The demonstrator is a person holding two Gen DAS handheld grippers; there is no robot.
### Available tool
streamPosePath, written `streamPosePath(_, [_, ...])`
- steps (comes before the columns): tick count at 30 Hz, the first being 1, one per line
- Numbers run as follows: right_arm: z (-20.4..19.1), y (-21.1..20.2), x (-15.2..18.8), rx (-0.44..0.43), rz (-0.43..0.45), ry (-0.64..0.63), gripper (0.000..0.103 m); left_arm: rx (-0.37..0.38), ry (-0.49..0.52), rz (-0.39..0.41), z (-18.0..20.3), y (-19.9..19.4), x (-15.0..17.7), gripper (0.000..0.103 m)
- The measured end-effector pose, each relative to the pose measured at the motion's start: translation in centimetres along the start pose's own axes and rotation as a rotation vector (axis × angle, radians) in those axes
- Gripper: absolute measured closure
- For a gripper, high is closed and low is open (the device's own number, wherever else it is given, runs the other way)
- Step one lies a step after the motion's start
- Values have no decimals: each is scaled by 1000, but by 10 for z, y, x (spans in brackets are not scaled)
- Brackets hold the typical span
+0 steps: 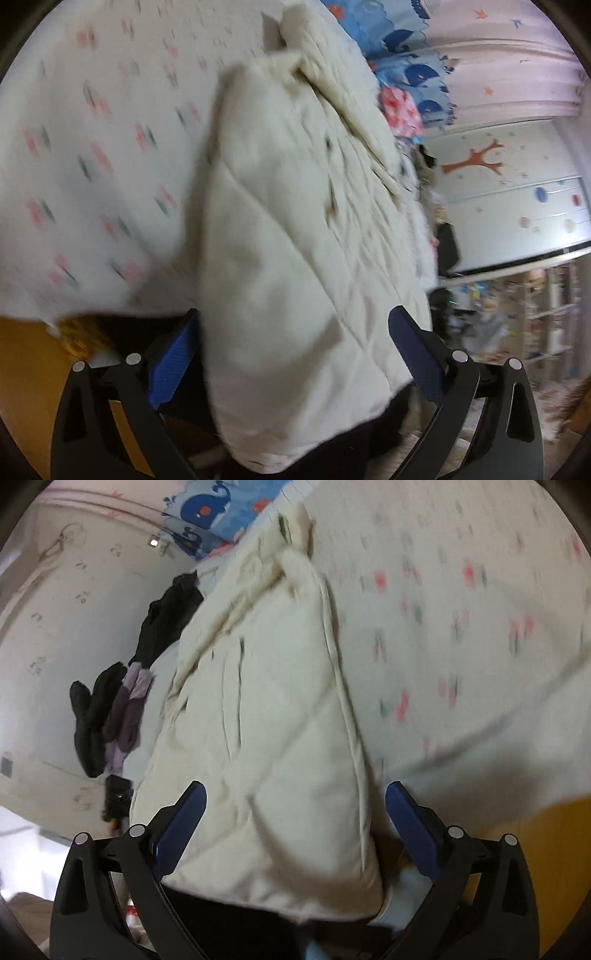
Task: Fold large clothes
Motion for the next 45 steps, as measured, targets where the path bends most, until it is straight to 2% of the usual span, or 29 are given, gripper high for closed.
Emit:
streamPosePath(3, [11,10,11,-78,-39,70,9,55,4,-8,9,15,11,8])
streamPosePath(4, [14,16,11,-87,-49,84,9,65,5,-3,10,14,14,8])
streamPosePath(6, [26,24,18,-50,-63,90,9,78,-11,8,11,15,14,8])
streamPosePath(8, [40,31,21,-59,-77,127,9,68,-13,6,9,14,14,8])
streamPosePath(12, [61,38,28,-167,-80,224,8,-4,-44,-35,-7,25,17,8])
streamPosePath(14, [55,38,30,-224,-91,214,8,10,-47,-45,-4,30,20,8])
streamPosePath(16, [36,31,33,-291,-107,151,19,37,-12,-47,7,30,24,8])
streamPosePath(17, [24,32,32,-297,-110,123,21,32,21,-41,14,29,26,8])
streamPosePath(19, [12,25,32,-316,-103,69,43,4,56,-39,21,30,27,8])
streamPosePath(21, [4,15,30,-330,-91,35,54,-17,43,-34,17,29,26,8])
streamPosePath(22, [4,12,31,-342,-90,32,56,-20,36,-28,15,28,26,10])
streamPosePath(24, [5,9,32,-353,-87,39,56,-20,31,-16,13,27,25,22])
streamPosePath(26, [13,10,31,-343,-81,58,56,-33,41,-6,11,26,27,43])
streamPosePath(27, [14,10,31,-340,-77,58,58,-54,52,3,13,24,27,48])
streamPosePath(28, [10,8,31,-336,-61,37,63,-63,54,9,15,22,27,58])
streamPosePath(29, [4,7,32,-343,-41,21,77,-71,57,15,20,20,27,67])
streamPosePath(30, [-5,3,33,-364,-17,3,83,-89,71,22,26,18,26,70])
streamPosePath(32, [-29,-8,29,-404,33,-39,87,-114,111,34,42,11,27,78])
streamPosePath(36, [-74,-46,19,-467,104,-130,89,-78,145,81,69,-11,27,84])
streamPosePath(39, [-97,-65,18,-516,98,-180,89,-31,162,114,90,-29,31,85])
streamPosePath(43, [-102,-79,33,-549,6,-207,86,28,207,116,111,-55,49,85])
streamPosePath(44, [-93,-76,39,-539,-34,-185,81,29,216,93,109,-55,54,85])
streamPosePath(45, [-81,-72,45,-526,-67,-154,70,22,219,62,103,-53,58,84])
Point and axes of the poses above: each gripper's, at about its wrist camera, not at the fingertips, and y roughly the way its jaws point, z to its right, x to its underside, the point moved 1 cm from there along y, roughly the way its jaws point, and after that the axes turned 12 degrees about z, right-handed, at the moved point
